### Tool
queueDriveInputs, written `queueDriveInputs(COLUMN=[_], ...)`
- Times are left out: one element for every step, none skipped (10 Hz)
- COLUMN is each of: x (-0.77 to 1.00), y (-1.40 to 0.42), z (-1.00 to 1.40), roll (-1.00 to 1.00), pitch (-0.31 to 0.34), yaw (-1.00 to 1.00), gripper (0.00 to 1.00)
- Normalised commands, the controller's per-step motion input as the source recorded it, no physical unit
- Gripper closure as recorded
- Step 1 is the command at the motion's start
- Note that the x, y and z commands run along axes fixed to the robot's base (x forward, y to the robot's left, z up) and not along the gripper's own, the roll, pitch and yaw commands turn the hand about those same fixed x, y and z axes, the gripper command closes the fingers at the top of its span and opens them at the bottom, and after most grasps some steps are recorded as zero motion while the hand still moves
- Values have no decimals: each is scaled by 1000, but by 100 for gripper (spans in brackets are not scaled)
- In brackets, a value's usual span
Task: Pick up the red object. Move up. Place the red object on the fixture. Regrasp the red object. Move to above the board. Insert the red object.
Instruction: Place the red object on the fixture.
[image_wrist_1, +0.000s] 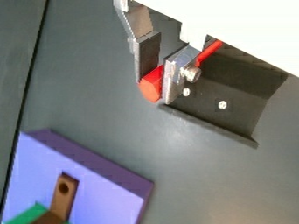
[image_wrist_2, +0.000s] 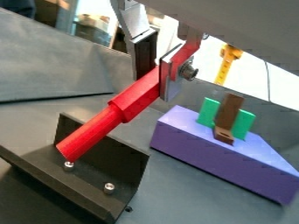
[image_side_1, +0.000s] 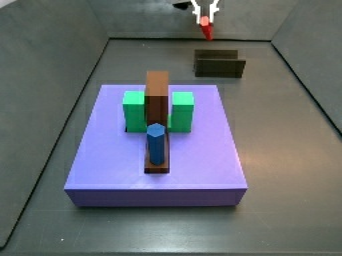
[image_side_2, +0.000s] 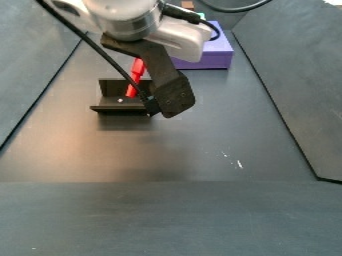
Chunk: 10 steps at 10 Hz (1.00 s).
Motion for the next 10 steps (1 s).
queueDriveInputs(x=[806, 800, 760, 674, 669, 554, 506, 323, 163, 203], y=[-177, -237, -254, -209, -34, 34, 97, 23, 0, 0], z=[-140, -103, -140, -289, -409, -431, -311, -203, -126, -191], roll=[-271, -237, -214, -194, -134, 0, 26, 209, 249, 174], pitch=[346, 317, 277, 151, 89, 63, 106, 123, 0, 0], yaw=[243, 237, 220, 189, 146, 74, 174, 294, 297, 291], gripper=[100, 100, 100, 100, 100, 100, 100, 100, 100, 100])
